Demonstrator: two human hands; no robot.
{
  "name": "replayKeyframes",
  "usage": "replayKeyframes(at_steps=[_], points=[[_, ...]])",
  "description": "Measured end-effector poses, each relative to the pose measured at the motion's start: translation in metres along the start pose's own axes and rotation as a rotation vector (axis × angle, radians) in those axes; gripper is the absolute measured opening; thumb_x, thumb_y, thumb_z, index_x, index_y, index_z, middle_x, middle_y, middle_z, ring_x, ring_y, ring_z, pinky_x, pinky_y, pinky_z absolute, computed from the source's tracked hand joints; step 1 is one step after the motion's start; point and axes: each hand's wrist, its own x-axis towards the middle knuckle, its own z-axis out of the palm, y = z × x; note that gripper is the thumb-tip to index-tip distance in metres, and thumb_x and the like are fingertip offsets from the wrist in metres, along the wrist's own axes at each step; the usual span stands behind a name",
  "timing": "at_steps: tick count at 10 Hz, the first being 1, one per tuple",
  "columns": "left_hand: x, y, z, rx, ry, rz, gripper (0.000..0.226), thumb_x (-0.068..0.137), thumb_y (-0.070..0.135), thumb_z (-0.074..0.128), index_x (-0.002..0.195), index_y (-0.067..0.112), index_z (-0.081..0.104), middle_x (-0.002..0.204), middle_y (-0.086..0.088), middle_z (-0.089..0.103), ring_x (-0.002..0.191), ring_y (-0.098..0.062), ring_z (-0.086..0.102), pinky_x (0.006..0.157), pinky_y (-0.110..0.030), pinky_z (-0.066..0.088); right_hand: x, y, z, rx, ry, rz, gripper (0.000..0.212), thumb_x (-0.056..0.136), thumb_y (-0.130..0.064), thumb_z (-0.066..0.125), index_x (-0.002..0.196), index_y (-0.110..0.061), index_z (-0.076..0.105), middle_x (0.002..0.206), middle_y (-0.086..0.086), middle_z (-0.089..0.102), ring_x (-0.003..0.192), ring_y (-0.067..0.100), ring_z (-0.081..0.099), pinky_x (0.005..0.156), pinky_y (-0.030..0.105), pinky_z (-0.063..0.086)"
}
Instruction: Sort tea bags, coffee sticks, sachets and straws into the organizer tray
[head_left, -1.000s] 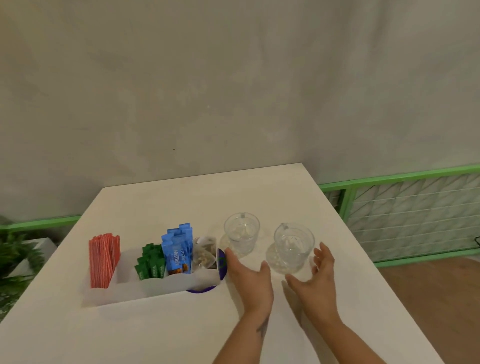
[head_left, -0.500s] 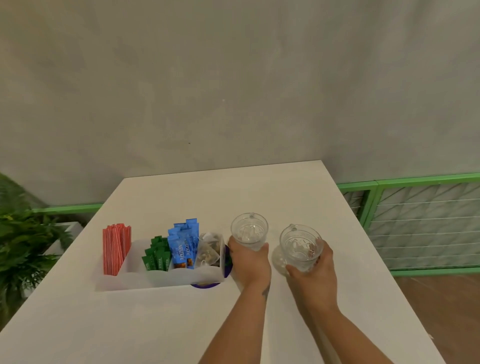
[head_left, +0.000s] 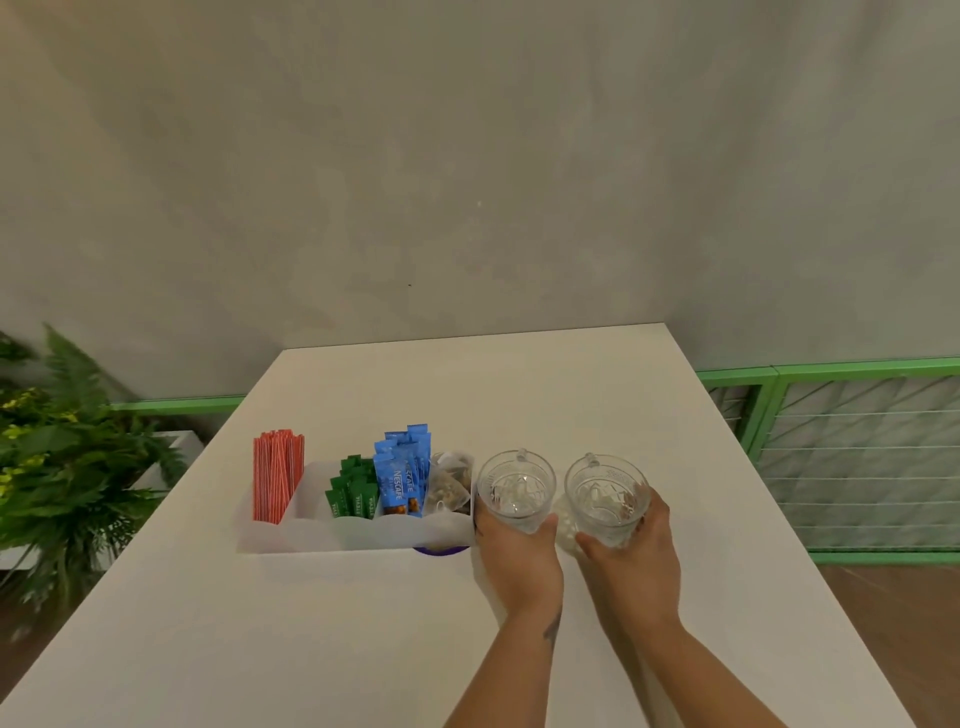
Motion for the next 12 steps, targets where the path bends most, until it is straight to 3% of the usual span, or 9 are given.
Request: replayKeyframes(at_steps=[2,4,8,9,10,11,12], points=[[0.007,-0.010,0.008,0.013,0.000,-0.041,0.084,0.049,0.057,0.069,0.125,0.049,0.035,0.115,0.012,0.064,0.092,-0.020,0.068,0.071,-0.042,0.059,0.001,0.001,0.001,-0.038,-0.008,0.014,0.079,0.064,-0.020,0.081,0.130,-0.027,0.039,0.104,-0.015,0.052,0.094,0.012,0.054,0.074,0.025,0.038],[0.004,-0.004,0.008,0.074,0.017,-0.031,0.080,0.063,0.042,0.078,0.132,0.031,0.039,0.123,0.006,0.062,0.108,-0.022,0.063,0.091,-0.039,0.051,0.002,-0.001,0.002,-0.081,-0.024,0.022,0.082,0.066,-0.023,0.081,0.134,-0.027,0.036,0.109,-0.012,0.057,0.107,0.021,0.060,0.073,0.026,0.038],[0.011,-0.013,0.010,0.010,-0.016,-0.033,0.089,0.050,0.057,0.071,0.129,0.046,0.033,0.119,0.010,0.063,0.096,-0.021,0.067,0.073,-0.043,0.059,0.005,0.000,0.006,-0.147,-0.025,0.023,0.081,0.067,-0.030,0.081,0.133,-0.031,0.035,0.117,-0.008,0.062,0.106,0.022,0.061,0.075,0.028,0.042],[0.012,-0.017,0.011,0.004,-0.026,-0.044,0.090,0.050,0.054,0.074,0.130,0.049,0.031,0.120,0.011,0.062,0.097,-0.021,0.067,0.073,-0.043,0.059,0.004,0.001,0.006,-0.113,-0.023,0.012,0.085,0.062,-0.029,0.084,0.132,-0.031,0.035,0.110,-0.015,0.057,0.107,0.018,0.059,0.077,0.028,0.043],[0.009,-0.016,0.009,-0.014,-0.043,-0.064,0.085,0.049,0.051,0.075,0.125,0.050,0.036,0.115,0.012,0.064,0.093,-0.019,0.068,0.075,-0.041,0.059,0.004,0.005,0.005,-0.063,-0.036,0.020,0.098,0.054,-0.026,0.088,0.135,-0.028,0.033,0.120,-0.015,0.054,0.112,0.011,0.054,0.086,0.030,0.047],[-0.011,0.001,-0.004,-0.052,-0.043,-0.042,0.073,0.060,0.029,0.082,0.124,0.033,0.046,0.113,0.005,0.065,0.087,-0.009,0.064,0.078,-0.023,0.051,0.001,0.010,0.002,-0.011,-0.018,0.051,0.095,0.063,-0.009,0.080,0.141,-0.023,0.028,0.136,-0.006,0.048,0.124,0.011,0.048,0.099,0.032,0.043],[-0.037,0.013,-0.020,-0.151,-0.086,-0.130,0.085,0.070,0.006,0.080,0.140,0.011,0.034,0.125,-0.005,0.059,0.095,-0.009,0.063,0.075,-0.016,0.044,-0.009,0.011,-0.005,0.017,0.021,0.075,0.090,0.068,0.010,0.067,0.143,-0.016,0.026,0.145,0.004,0.039,0.133,0.019,0.040,0.105,0.036,0.038]])
